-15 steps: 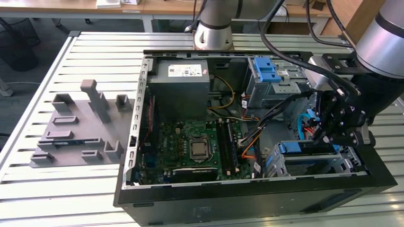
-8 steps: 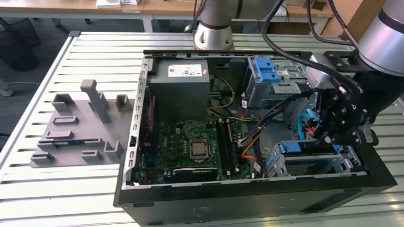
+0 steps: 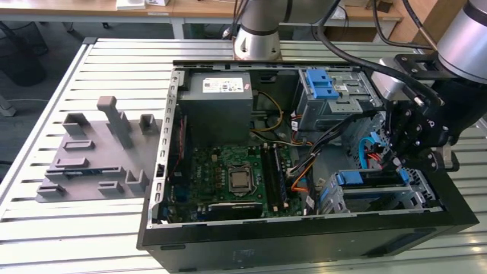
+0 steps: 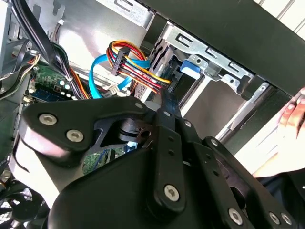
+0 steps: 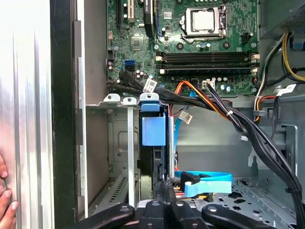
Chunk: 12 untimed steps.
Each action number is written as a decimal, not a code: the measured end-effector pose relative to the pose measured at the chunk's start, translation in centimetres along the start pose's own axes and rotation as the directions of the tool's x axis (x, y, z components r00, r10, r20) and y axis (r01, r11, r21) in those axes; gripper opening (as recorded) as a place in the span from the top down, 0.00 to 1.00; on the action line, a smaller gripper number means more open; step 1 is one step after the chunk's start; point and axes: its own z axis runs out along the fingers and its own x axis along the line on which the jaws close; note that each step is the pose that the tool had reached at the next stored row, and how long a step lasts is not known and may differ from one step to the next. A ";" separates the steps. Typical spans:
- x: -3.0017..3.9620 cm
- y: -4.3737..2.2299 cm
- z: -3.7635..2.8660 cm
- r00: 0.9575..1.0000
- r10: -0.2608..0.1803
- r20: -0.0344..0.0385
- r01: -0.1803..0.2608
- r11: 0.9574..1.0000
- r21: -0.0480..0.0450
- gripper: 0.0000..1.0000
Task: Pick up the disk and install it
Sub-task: 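Insert the first disk wire, then insert the second disk wire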
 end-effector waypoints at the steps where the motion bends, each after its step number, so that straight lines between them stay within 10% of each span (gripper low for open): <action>1: 0.00 0.00 -0.01 1.000 0.000 0.000 0.000 1.000 0.000 0.89; 12: 0.00 0.00 -0.03 1.000 0.000 0.000 0.000 1.000 0.000 0.89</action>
